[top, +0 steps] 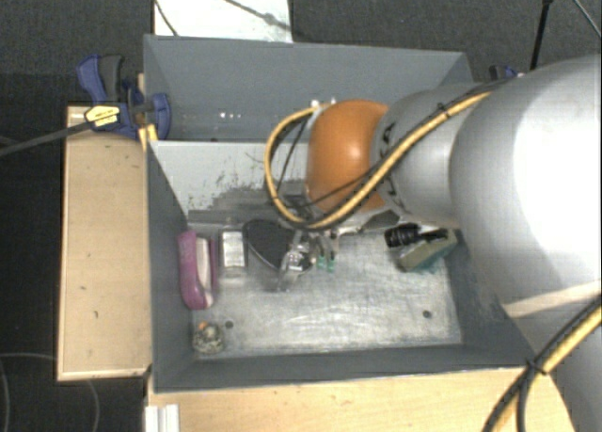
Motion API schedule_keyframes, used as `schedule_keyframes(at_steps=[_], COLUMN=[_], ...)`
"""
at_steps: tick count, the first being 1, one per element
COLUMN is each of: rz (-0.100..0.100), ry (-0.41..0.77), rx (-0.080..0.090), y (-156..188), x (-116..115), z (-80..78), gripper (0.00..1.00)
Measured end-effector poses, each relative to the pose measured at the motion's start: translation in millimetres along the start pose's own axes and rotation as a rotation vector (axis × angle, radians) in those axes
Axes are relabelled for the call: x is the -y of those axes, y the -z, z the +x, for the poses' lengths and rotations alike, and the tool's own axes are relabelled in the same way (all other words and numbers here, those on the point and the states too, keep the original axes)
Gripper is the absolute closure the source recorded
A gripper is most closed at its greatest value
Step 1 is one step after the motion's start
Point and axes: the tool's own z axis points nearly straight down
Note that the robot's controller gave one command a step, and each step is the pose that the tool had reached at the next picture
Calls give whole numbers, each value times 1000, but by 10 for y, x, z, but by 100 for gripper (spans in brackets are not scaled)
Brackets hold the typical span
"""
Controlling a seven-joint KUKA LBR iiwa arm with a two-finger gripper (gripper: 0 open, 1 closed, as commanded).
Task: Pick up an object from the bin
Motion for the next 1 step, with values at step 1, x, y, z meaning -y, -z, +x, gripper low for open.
schedule_keyframes(at_steps=[1], rz=[-1], ry=[150], rx=[1], y=[1311], x=[-130], z=[-75], gripper=[100])
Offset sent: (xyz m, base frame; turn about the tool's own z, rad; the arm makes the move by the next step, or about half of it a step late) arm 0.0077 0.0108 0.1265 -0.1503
